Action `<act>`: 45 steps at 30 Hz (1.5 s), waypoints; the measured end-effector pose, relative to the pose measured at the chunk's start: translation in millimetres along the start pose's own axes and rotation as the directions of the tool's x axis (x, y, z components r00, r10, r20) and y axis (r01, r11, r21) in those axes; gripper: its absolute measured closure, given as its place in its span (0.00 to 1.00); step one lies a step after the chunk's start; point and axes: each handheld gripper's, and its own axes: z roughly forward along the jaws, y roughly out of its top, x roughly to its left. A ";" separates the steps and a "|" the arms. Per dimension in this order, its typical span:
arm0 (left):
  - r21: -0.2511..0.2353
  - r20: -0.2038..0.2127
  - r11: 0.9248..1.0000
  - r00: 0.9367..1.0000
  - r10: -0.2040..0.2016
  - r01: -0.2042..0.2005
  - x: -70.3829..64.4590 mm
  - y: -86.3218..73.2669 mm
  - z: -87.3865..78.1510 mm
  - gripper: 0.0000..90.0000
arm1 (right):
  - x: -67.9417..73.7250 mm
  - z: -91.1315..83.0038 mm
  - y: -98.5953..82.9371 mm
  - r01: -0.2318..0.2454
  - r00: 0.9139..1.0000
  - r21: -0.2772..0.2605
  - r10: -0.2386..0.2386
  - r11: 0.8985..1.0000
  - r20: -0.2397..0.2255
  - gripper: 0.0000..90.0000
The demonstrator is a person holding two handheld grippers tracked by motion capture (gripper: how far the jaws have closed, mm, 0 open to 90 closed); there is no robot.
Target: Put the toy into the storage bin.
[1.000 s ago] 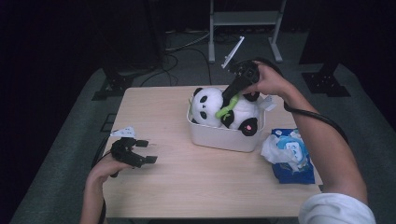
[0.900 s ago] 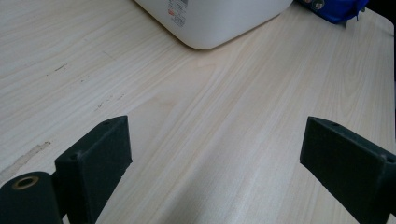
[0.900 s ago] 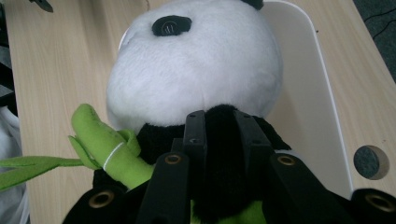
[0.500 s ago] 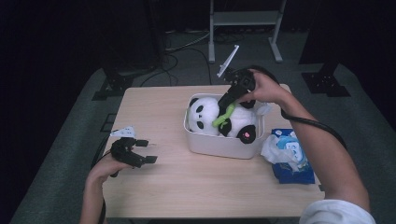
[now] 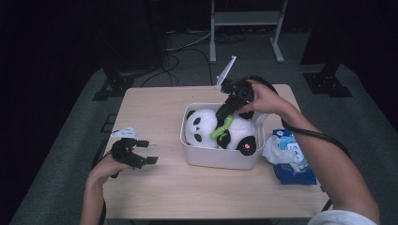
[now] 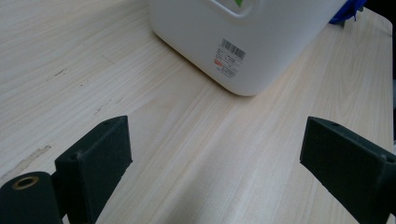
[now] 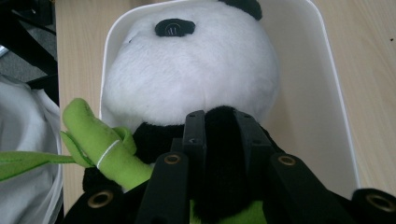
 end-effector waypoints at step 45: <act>0.004 0.010 1.000 1.000 0.007 -0.008 -0.8 0.8 2.4 0.09 | -3.9 33.4 -3.9 0.007 0.999 0.012 -0.007 1.000 0.037 0.83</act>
